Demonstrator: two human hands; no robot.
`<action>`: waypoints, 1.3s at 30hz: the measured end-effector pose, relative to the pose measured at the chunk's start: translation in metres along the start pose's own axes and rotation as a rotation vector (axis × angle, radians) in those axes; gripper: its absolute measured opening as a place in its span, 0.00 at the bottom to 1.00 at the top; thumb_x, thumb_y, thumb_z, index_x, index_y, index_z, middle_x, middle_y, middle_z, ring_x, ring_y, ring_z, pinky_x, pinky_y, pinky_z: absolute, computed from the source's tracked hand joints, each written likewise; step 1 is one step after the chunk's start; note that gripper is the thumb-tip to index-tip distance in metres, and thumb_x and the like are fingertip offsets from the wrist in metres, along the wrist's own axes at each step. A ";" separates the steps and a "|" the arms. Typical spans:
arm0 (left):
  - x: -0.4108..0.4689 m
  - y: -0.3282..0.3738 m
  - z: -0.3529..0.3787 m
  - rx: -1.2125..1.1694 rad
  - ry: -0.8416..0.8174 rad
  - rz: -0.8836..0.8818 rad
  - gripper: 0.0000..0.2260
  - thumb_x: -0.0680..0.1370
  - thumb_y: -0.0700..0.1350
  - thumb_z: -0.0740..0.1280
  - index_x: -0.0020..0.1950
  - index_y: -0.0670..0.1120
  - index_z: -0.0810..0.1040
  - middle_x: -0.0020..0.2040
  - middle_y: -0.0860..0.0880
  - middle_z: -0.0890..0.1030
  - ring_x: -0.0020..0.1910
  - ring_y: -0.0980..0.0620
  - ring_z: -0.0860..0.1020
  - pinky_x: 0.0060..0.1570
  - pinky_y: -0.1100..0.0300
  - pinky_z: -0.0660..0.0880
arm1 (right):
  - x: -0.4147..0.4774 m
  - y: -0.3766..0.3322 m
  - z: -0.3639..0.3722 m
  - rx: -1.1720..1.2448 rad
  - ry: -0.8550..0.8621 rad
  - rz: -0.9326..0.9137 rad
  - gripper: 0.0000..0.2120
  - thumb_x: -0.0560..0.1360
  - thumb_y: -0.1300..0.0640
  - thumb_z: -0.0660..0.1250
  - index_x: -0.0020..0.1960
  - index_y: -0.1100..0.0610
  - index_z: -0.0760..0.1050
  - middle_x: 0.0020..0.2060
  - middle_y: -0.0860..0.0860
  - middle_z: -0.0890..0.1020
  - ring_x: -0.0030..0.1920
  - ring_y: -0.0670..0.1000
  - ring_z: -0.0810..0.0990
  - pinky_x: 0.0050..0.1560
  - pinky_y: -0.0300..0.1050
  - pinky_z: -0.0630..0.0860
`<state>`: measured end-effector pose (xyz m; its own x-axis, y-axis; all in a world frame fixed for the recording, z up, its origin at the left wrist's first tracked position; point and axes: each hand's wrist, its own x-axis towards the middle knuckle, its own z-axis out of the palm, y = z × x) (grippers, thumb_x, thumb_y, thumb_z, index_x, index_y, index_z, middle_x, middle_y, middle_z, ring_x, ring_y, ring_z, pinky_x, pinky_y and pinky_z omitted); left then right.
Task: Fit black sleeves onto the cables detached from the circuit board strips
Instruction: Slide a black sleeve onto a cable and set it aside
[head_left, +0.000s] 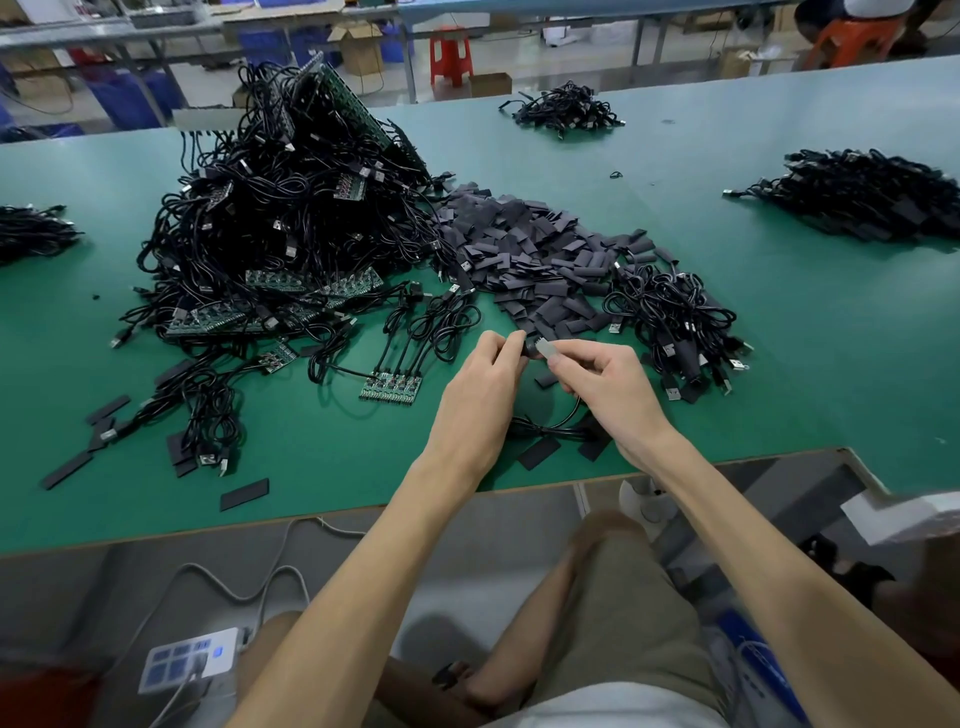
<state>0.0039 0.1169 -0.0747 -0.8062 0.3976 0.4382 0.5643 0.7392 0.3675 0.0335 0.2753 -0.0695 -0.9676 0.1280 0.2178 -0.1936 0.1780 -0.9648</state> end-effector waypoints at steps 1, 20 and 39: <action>0.000 0.000 0.000 -0.004 -0.003 0.007 0.10 0.87 0.48 0.57 0.64 0.45 0.71 0.51 0.50 0.69 0.43 0.46 0.72 0.38 0.54 0.67 | 0.000 0.000 0.000 -0.003 -0.004 0.002 0.09 0.79 0.50 0.69 0.47 0.38 0.86 0.30 0.46 0.75 0.34 0.45 0.69 0.37 0.37 0.68; -0.003 -0.004 -0.004 -0.050 0.007 0.070 0.30 0.72 0.26 0.61 0.74 0.42 0.71 0.68 0.46 0.70 0.59 0.46 0.75 0.50 0.60 0.69 | 0.002 0.009 -0.002 -0.121 -0.101 0.004 0.08 0.81 0.54 0.67 0.48 0.48 0.85 0.35 0.57 0.80 0.37 0.49 0.71 0.42 0.47 0.67; 0.004 -0.008 -0.015 -0.621 0.012 -0.099 0.08 0.81 0.39 0.69 0.59 0.43 0.84 0.45 0.49 0.79 0.38 0.53 0.79 0.44 0.63 0.74 | 0.005 0.013 -0.006 0.084 0.059 0.048 0.09 0.80 0.55 0.71 0.48 0.61 0.81 0.35 0.53 0.85 0.34 0.46 0.78 0.35 0.37 0.73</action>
<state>-0.0014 0.1047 -0.0637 -0.8597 0.3346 0.3859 0.4884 0.3171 0.8130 0.0274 0.2844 -0.0805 -0.9654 0.1917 0.1768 -0.1626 0.0877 -0.9828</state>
